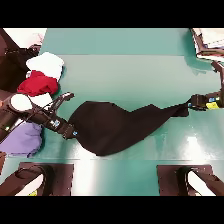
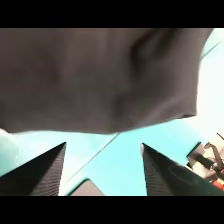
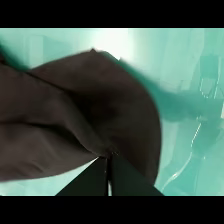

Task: Fold the shirts.

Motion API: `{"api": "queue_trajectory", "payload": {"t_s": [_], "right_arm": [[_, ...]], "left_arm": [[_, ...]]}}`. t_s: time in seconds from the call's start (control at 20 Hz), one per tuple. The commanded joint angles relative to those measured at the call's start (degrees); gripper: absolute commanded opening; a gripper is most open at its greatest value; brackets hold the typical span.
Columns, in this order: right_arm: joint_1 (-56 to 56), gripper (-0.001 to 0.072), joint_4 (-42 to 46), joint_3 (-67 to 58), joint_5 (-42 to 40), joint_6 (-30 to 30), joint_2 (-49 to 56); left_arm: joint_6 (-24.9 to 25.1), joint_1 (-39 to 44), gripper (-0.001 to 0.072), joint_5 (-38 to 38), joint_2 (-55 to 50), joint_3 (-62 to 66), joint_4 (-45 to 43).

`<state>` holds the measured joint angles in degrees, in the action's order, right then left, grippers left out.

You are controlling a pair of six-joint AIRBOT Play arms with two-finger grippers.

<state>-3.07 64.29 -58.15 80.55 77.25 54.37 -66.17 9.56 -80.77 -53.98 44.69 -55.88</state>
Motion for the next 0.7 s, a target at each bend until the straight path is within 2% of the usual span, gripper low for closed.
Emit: {"api": "queue_trajectory", "payload": {"t_s": [0.0, 0.1, 0.15, 0.25, 0.4, 0.5, 0.65], "right_arm": [[0.0, 0.0013, -0.1, 1.2, -1.1, 0.0, -0.7], [0.0, 0.0013, -0.1, 0.3, -1.1, 0.0, -0.6], [0.0, 0.0013, -0.1, 0.2, -1.2, 0.0, -0.7], [0.0, 0.0013, -0.2, 0.3, -1.1, 0.0, -0.5], [0.0, 0.0014, -0.2, 0.3, -0.8, 0.0, -0.5], [0.0, 0.0013, -0.2, 0.3, -0.8, 0.0, -0.5], [0.0, 0.0013, -0.2, 0.3, -1.1, 0.0, -0.5]], "left_arm": [[0.2, 0.0, 0.0543, 1.5, 0.0, 7.5, 0.9], [-0.3, 0.0, 0.0542, 10.8, -0.1, 12.5, -0.2], [-2.1, 0.0, 0.0543, 15.0, -1.0, 13.6, -2.2], [-3.5, 0.0, 0.0543, 18.4, -6.3, 15.4, -6.6], [-3.4, -2.3, 0.0544, 16.8, -20.6, 20.5, -6.1], [-3.2, -5.0, 0.0544, 12.5, -29.9, 25.1, -2.3], [-2.3, -7.9, 0.0543, 7.6, -38.1, 27.4, 2.4]]}}
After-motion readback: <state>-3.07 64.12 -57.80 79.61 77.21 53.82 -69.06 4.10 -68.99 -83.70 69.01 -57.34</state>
